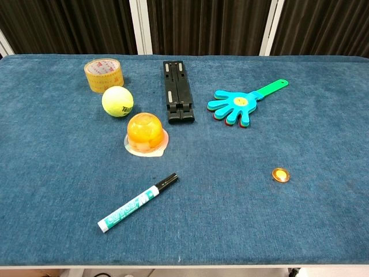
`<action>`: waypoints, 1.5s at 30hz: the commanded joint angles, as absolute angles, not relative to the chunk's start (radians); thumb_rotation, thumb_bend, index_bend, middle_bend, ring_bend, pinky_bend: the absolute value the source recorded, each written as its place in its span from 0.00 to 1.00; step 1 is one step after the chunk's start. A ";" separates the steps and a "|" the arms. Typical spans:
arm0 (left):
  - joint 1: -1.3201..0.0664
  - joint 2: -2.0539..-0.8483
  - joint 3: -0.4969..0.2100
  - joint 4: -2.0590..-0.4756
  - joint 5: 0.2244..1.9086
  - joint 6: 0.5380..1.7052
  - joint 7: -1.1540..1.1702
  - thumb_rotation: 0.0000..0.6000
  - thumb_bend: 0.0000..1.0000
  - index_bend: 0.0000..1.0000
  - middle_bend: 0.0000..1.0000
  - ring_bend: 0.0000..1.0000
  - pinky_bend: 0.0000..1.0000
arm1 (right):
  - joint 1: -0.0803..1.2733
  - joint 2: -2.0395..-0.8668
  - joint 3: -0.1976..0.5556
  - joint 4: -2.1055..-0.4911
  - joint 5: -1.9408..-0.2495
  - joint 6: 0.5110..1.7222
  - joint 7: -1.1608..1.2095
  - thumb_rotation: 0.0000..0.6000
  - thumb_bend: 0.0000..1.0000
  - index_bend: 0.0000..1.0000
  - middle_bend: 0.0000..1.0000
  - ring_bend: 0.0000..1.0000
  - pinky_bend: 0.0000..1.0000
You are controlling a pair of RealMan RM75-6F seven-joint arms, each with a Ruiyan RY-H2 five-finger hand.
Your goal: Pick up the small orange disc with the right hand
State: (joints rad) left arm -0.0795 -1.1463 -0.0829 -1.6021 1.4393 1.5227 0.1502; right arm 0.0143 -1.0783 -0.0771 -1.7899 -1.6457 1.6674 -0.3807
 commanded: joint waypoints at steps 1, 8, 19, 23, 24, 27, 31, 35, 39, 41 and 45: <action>-0.078 -1.145 -0.083 -1.603 1.439 1.525 0.149 1.00 0.23 0.19 0.03 0.01 0.18 | 0.012 -1.074 -0.069 -1.789 -1.638 1.657 -0.368 1.00 0.21 0.00 0.00 0.09 0.00; -0.080 -1.145 -0.084 -1.602 1.436 1.520 0.148 1.00 0.23 0.19 0.03 0.01 0.18 | 0.010 -1.072 -0.060 -1.790 -1.644 1.633 -0.356 1.00 0.21 0.00 0.00 0.09 0.00; -0.073 -1.148 -0.081 -1.611 1.437 1.529 0.152 1.00 0.23 0.19 0.03 0.01 0.18 | 0.084 -1.061 -0.058 -1.728 -1.632 1.466 -0.124 1.00 0.21 0.00 0.00 0.09 0.00; -0.074 -1.152 -0.082 -1.608 1.431 1.528 0.166 1.00 0.23 0.19 0.03 0.01 0.18 | 0.140 -1.094 -0.037 -1.643 -1.609 1.379 -0.003 1.00 0.21 0.00 0.00 0.09 0.00; -0.074 -1.153 -0.082 -1.607 1.430 1.527 0.171 1.00 0.23 0.19 0.03 0.01 0.18 | 0.153 -1.109 -0.031 -1.624 -1.608 1.363 0.006 1.00 0.21 0.01 0.00 0.09 0.00; -0.075 -1.157 -0.083 -1.603 1.432 1.530 0.180 1.00 0.23 0.19 0.03 0.01 0.18 | 0.206 -1.158 -0.016 -1.572 -1.600 1.284 0.028 1.00 0.21 0.05 0.00 0.09 0.00; -0.074 -1.157 -0.086 -1.603 1.426 1.531 0.179 1.00 0.23 0.19 0.03 0.01 0.18 | 0.276 -1.208 0.004 -1.540 -1.590 1.189 0.047 1.00 0.21 0.13 0.01 0.09 0.00; -0.074 -1.156 -0.087 -1.603 1.424 1.530 0.177 1.00 0.23 0.19 0.03 0.01 0.18 | 0.343 -1.256 0.024 -1.516 -1.576 1.102 0.070 1.00 0.21 0.22 0.01 0.09 0.00; -0.075 -1.157 -0.087 -1.601 1.425 1.529 0.179 1.00 0.23 0.19 0.03 0.01 0.18 | 0.400 -1.300 0.037 -1.503 -1.575 1.045 0.083 1.00 0.21 0.31 0.01 0.09 0.00; -0.075 -1.157 -0.088 -1.601 1.421 1.527 0.178 1.00 0.23 0.19 0.03 0.01 0.18 | 0.420 -1.318 0.037 -1.501 -1.574 1.022 0.076 1.00 0.21 0.33 0.01 0.09 0.00; -0.075 -1.156 -0.090 -1.600 1.419 1.527 0.173 1.00 0.23 0.19 0.03 0.01 0.18 | 0.445 -1.345 0.032 -1.500 -1.561 0.987 0.069 1.00 0.21 0.35 0.01 0.09 0.00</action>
